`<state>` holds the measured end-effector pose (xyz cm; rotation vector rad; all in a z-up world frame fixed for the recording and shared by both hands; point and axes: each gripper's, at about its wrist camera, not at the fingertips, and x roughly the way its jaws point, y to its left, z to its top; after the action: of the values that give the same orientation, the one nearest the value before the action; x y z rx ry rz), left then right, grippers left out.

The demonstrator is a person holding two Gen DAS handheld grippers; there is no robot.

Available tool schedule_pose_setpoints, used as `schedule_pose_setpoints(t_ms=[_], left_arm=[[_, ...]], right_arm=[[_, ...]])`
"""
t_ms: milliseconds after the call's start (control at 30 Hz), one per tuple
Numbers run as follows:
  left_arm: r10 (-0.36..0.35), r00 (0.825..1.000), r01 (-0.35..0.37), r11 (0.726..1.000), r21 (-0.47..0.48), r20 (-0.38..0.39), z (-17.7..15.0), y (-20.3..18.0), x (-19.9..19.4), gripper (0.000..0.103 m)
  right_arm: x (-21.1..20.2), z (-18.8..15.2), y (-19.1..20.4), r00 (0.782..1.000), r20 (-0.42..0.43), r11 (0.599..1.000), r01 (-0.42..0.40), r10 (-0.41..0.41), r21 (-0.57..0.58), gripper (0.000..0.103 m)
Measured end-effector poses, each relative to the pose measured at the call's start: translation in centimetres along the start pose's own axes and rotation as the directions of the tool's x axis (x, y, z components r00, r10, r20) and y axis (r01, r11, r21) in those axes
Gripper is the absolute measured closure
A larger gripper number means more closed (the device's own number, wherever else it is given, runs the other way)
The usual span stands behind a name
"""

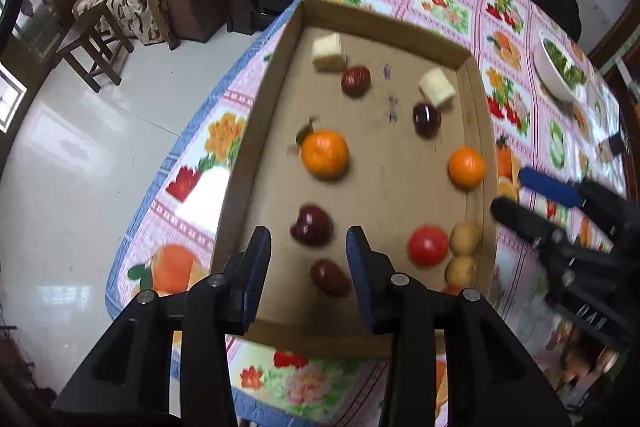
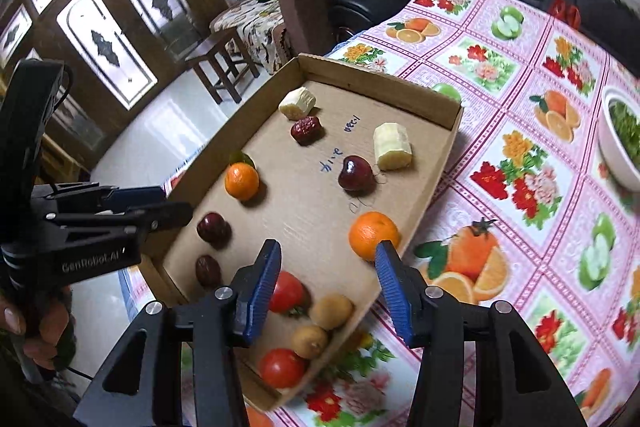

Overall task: Organize fruits
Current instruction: 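Withdraw both open tools up and away from the box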

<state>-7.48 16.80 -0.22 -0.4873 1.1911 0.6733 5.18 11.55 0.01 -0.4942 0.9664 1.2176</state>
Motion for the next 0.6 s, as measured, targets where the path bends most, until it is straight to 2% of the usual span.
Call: schedule_pose_setpoints(t_ms=[267,600], left_arm=[[0.048,0.999,-0.047,0.996,0.073,-0.013,-2.8,-0.9,-0.3,0.066],[0.075,0.997,-0.075,0.995,0.066,0.002,-4.6,-0.3,-1.2,0.066]], right_arm=[[-1.6,-1.2,0.5,1.0,-0.002,0.994,0.002,-0.002,-0.108,0.046],[-3.2,-2.8,-1.2,1.0,0.009,0.991,-0.005,0.007,-0.131,0.045]])
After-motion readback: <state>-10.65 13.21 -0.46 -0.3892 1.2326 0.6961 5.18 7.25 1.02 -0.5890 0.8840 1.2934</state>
